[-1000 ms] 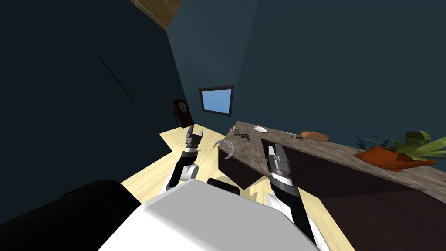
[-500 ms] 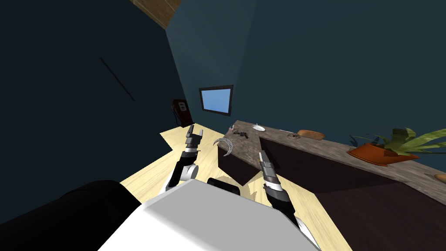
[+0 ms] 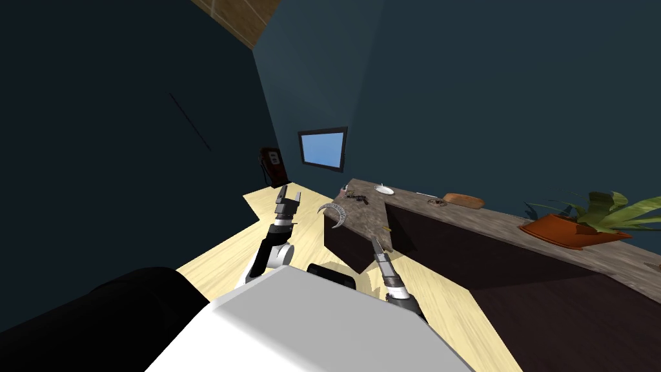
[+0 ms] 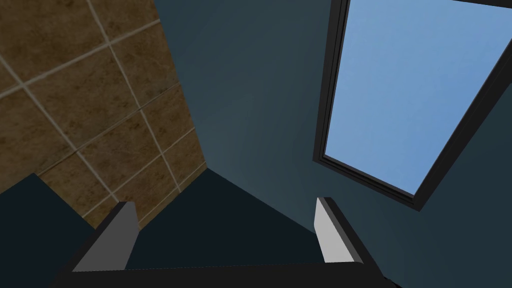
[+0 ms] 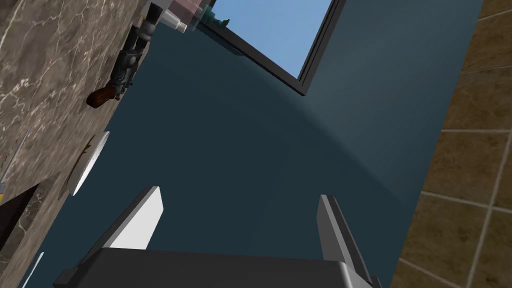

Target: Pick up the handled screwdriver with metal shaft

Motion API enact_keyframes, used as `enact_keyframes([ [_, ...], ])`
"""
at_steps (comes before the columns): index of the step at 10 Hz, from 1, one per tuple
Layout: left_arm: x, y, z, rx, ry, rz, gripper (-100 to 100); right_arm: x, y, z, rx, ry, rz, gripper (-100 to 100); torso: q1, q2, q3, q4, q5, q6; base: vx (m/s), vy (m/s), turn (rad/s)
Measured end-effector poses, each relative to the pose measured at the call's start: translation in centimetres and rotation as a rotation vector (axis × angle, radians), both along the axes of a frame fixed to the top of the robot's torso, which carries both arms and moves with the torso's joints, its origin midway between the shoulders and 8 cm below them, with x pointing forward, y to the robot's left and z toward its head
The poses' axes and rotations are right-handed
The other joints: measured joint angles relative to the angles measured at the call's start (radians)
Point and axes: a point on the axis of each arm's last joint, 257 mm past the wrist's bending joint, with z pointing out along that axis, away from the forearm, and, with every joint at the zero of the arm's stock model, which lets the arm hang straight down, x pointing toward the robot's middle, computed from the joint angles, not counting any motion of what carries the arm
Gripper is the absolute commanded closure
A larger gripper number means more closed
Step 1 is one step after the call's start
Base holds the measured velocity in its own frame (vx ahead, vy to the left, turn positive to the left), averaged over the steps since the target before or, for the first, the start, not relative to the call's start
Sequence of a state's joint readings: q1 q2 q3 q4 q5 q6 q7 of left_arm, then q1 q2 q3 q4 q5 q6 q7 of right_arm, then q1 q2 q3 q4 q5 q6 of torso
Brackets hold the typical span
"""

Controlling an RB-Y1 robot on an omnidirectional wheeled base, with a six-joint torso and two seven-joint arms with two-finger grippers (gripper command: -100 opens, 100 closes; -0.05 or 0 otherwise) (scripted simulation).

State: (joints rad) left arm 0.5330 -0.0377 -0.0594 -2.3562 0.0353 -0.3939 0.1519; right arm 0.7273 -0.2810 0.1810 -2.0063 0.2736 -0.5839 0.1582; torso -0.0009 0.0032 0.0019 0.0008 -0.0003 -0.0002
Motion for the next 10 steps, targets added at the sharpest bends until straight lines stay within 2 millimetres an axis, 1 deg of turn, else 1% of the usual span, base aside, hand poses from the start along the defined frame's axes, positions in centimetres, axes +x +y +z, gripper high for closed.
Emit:
enact_keyframes([
  [1,0.0,0.0,0.0,0.0,0.0,0.0,0,-0.6,0.1,-1.5,-0.023,0.031,0.013,-100,0.0,-0.001,0.0,0.0,0.0,0.0,-0.028,0.008,0.073],
  [2,0.0,0.0,0.0,0.0,0.0,0.0,0,-1.5,0.4,-3.6,-0.053,0.076,0.034,-100,0.001,-0.001,-0.001,0.0,0.0,0.0,-0.02,0.008,0.043],
  [3,0.0,0.0,0.0,0.0,0.0,0.0,0,-2.3,0.3,-4.7,-0.073,0.103,0.047,-100,0.001,-0.002,-0.001,0.0,0.0,0.0,-0.018,0.02,0.111],
  [4,0.0,0.0,0.0,0.0,0.0,0.0,0,-3.8,0.3,-6.6,-0.103,0.149,0.069,-100,0.002,-0.001,-0.001,0.0,0.001,0.0,-0.016,0.015,0.038],
  [5,0.0,0.0,0.0,0.0,0.0,0.0,0,-4.5,0.1,-7.5,-0.125,0.173,0.085,-100,0.001,-0.002,-0.001,0.0,0.001,0.0,-0.021,0.024,0.102],
  [6,0.0,0.0,0.0,0.0,0.0,0.0,0,-5.3,0.3,-9.2,-0.159,0.213,0.111,-100,0.002,-0.002,-0.001,0.0,0.0,0.0,-0.019,0.021,0.056],
  [7,0.0,0.0,0.0,0.0,0.0,0.0,0,-6.5,0.2,-10.6,-0.181,0.248,0.124,-100,0.002,-0.002,-0.001,0.0,0.001,0.0,-0.017,0.029,0.105],
  [8,0.0,0.0,0.0,0.0,0.0,0.0,0,-8.4,-0.2,-12.9,-0.213,0.293,0.148,-100,0.002,-0.002,-0.001,0.0,0.001,0.0,-0.011,0.024,0.061],
  [9,0.0,0.0,0.0,0.0,0.0,0.0,0,-9.4,-0.5,-13.9,-0.238,0.32,0.168,-100,0.002,-0.002,-0.001,0.0,0.001,0.0,-0.007,0.036,0.157],
  [10,0.0,0.0,0.0,0.0,0.0,0.0,0,-11.3,-1.0,-16.2,-0.271,0.378,0.19,-100,0.003,-0.002,-0.001,0.0,0.001,0.0,-0.008,0.028,0.053],
])
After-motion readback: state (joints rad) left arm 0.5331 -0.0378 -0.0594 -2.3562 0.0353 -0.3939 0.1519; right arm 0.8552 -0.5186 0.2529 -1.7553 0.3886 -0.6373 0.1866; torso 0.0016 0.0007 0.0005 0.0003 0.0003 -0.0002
